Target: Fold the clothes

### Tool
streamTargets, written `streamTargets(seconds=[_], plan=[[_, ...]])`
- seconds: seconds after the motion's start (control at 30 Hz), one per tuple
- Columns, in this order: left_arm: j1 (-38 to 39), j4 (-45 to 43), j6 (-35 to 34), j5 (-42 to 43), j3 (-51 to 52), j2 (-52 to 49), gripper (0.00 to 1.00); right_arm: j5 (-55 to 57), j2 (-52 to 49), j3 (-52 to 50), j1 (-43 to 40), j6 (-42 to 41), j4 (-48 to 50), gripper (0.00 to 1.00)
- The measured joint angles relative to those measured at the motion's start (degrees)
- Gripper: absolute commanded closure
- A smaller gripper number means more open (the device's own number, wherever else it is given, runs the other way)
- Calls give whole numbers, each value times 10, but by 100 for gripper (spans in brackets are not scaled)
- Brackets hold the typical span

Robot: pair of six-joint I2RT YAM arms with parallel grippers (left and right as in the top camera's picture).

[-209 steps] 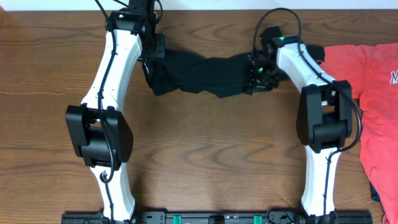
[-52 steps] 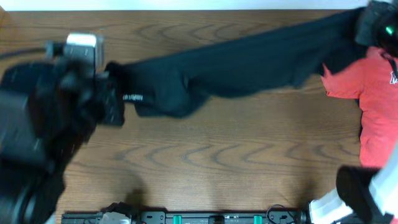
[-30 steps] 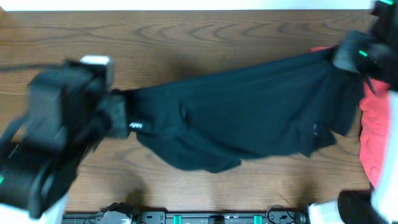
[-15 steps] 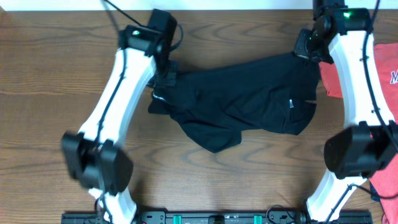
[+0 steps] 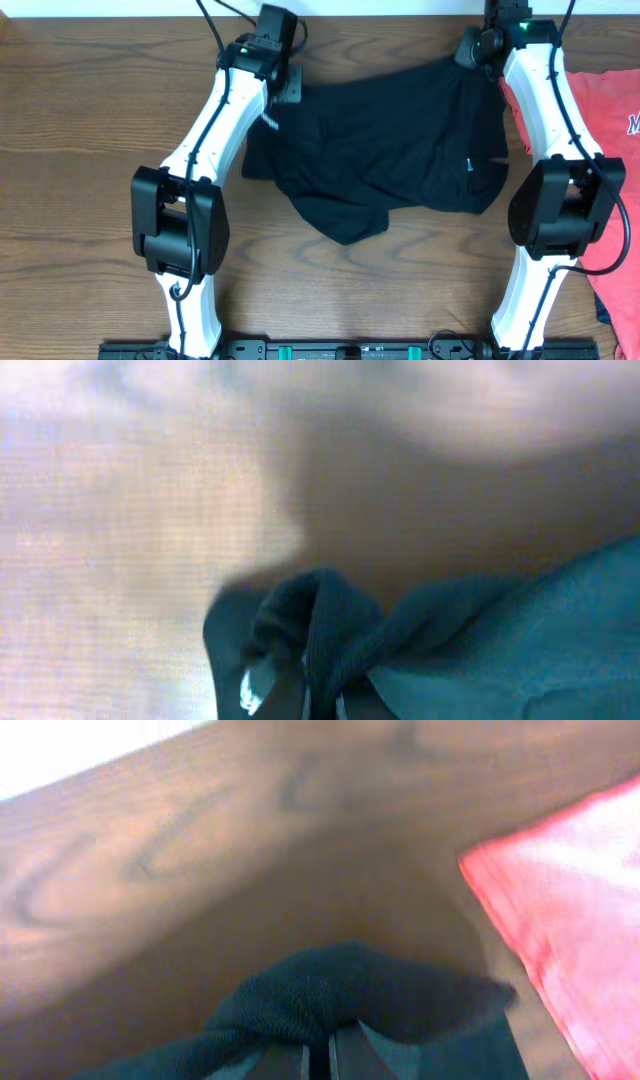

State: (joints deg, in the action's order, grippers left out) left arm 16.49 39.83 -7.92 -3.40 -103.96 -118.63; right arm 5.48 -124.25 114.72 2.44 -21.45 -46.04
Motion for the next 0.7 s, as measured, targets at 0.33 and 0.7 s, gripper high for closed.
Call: streamTargets(seconds=[0.33,0.7], plan=[[-53,-115,0,-21,0,0,2,-16,0,0,0,18,81,1],[-71,46,-8,-14,0,0,34,-12,0,0,-1,22,-61,1]])
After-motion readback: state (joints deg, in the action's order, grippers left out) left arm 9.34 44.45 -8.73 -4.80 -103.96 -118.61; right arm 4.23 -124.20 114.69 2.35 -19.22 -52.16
